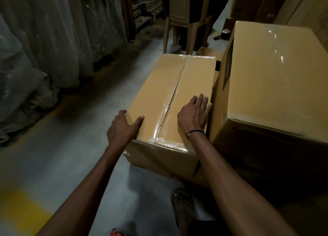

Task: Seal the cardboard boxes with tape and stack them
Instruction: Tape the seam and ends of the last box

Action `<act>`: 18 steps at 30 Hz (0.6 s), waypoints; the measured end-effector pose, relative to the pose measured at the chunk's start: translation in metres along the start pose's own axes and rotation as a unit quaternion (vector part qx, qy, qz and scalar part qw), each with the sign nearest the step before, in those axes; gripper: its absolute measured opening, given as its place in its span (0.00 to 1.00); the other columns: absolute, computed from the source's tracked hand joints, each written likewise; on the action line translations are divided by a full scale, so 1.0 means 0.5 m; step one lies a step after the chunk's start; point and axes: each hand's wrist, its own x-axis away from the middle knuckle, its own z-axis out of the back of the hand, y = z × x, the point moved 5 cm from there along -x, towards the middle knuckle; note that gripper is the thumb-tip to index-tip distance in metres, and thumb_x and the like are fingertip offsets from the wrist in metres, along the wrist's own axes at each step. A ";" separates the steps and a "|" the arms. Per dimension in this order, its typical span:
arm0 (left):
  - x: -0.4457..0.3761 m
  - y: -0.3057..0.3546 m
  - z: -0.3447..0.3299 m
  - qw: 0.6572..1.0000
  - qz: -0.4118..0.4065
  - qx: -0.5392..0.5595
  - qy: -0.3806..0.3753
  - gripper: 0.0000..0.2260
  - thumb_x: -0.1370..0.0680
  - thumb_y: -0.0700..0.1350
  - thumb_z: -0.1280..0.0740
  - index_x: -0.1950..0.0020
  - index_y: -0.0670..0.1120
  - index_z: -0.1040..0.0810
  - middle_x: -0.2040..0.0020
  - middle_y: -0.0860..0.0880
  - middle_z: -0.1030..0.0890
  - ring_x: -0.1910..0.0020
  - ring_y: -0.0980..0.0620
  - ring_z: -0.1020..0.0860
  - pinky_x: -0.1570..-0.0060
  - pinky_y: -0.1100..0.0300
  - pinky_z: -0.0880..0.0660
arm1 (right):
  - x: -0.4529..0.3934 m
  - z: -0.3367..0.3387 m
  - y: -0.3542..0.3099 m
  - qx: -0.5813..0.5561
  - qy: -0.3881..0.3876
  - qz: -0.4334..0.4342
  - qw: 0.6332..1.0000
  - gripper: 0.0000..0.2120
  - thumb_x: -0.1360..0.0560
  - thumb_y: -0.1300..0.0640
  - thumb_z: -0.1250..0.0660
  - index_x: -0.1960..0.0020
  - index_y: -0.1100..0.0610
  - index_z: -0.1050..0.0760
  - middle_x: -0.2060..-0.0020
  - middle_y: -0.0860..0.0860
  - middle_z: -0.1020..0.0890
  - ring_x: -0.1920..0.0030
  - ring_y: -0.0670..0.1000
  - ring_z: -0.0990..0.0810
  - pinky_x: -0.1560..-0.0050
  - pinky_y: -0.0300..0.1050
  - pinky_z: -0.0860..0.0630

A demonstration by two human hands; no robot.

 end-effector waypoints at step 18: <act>0.003 0.009 -0.025 0.999 -0.034 -0.007 -0.015 0.37 0.21 0.72 0.42 0.21 0.48 0.37 0.27 0.43 0.28 0.32 0.39 0.27 0.33 0.38 0.30 | 0.074 -0.012 -0.002 -0.006 -0.015 0.009 1.000 0.35 0.17 0.47 0.48 0.19 0.67 0.53 0.19 0.63 0.52 0.18 0.63 0.55 0.20 0.60 0.56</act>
